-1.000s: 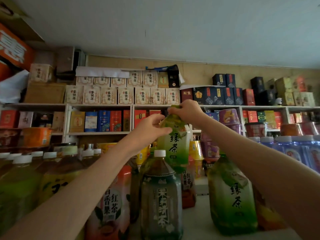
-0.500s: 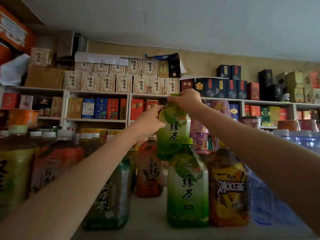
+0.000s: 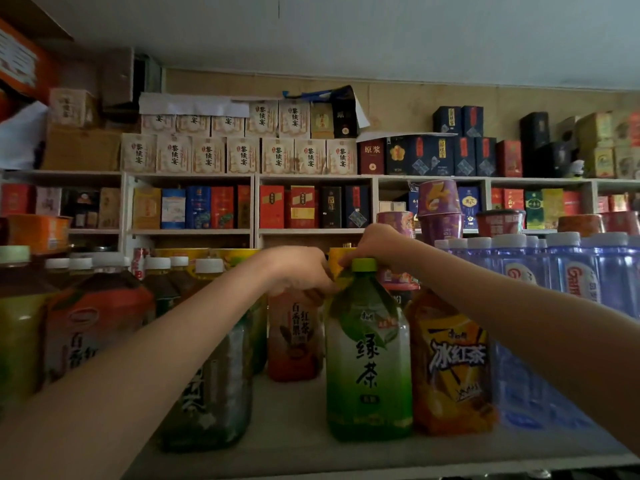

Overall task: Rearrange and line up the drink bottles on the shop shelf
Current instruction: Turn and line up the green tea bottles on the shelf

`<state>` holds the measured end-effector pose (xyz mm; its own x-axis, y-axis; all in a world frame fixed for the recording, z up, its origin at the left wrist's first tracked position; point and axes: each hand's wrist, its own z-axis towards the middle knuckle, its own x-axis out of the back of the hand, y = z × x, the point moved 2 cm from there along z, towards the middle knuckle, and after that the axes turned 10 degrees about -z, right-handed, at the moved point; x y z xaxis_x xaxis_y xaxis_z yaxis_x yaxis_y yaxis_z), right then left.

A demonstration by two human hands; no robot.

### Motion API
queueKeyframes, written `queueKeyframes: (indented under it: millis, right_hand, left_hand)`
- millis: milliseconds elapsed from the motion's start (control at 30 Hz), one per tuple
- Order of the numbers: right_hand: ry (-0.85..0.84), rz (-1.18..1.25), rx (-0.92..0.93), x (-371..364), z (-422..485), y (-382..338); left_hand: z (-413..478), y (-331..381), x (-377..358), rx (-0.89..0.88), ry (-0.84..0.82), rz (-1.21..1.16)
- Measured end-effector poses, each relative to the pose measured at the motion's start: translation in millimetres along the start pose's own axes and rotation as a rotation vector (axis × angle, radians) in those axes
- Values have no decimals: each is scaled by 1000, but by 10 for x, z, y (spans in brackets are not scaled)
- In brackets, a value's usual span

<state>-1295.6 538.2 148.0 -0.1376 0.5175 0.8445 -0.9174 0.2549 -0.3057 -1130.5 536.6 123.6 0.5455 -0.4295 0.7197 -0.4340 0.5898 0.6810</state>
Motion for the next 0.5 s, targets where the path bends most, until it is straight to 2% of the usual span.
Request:
queueKeyframes:
  millis: [100, 167, 333, 500]
  right_hand:
    - [-90, -3, -35, -35, 1, 93]
    - [-91, -75, -27, -24, -2, 132]
    - [-134, -72, -39, 100, -120, 132]
    - [-22, -223, 179, 476, -179, -354]
  left_hand:
    - [24, 8, -30, -3, -24, -19]
    - [25, 13, -32, -12, -35, -16]
    - [-58, 39, 126, -55, -43, 131]
    - [-273, -61, 677, -102, 96, 134]
